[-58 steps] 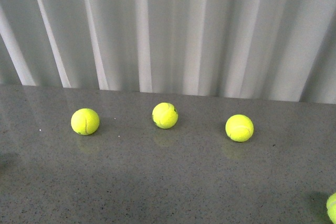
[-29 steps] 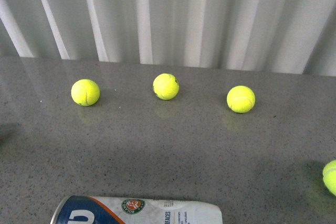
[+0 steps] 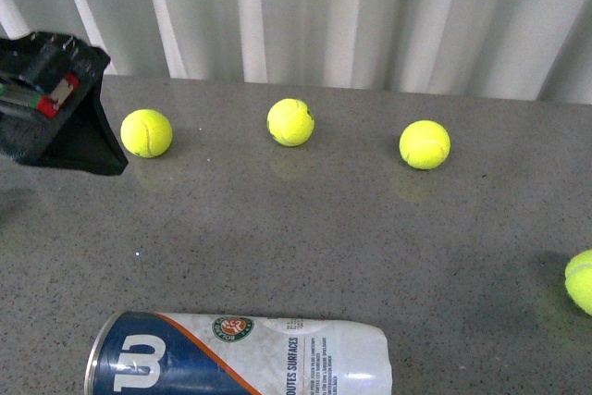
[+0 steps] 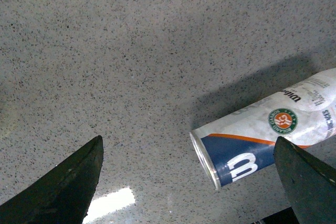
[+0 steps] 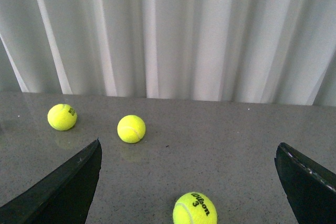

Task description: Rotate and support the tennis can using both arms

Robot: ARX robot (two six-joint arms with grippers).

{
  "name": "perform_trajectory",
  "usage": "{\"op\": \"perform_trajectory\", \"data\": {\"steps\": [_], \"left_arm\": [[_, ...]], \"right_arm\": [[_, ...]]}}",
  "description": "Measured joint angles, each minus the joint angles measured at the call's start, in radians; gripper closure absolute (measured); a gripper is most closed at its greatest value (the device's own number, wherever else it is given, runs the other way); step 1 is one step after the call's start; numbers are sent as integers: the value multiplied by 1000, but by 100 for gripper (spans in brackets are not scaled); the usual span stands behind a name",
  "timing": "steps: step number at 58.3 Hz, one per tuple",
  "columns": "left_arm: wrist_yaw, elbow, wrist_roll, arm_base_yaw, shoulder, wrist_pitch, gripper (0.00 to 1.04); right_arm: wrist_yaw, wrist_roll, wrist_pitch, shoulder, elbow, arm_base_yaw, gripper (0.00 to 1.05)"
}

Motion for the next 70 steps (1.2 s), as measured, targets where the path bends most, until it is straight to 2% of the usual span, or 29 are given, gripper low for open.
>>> {"op": "perform_trajectory", "data": {"steps": [15, 30, 34, 41, 51, 70], "left_arm": [[32, -117, 42, 91, 2, 101, 7], [103, -286, 35, 246, -12, 185, 7], [131, -324, 17, 281, -10, 218, 7], [238, -361, -52, 309, -6, 260, 7], [350, -473, -210, 286, -6, 404, 7], [386, -612, -460, 110, -18, 667, 7]], "right_arm": [[0, 0, 0, 0, 0, 0, 7], [0, 0, 0, 0, 0, 0, 7], [0, 0, 0, 0, 0, 0, 7], [0, 0, 0, 0, 0, 0, 7], [0, 0, 0, 0, 0, 0, 7], [0, 0, 0, 0, 0, 0, 7]]}}
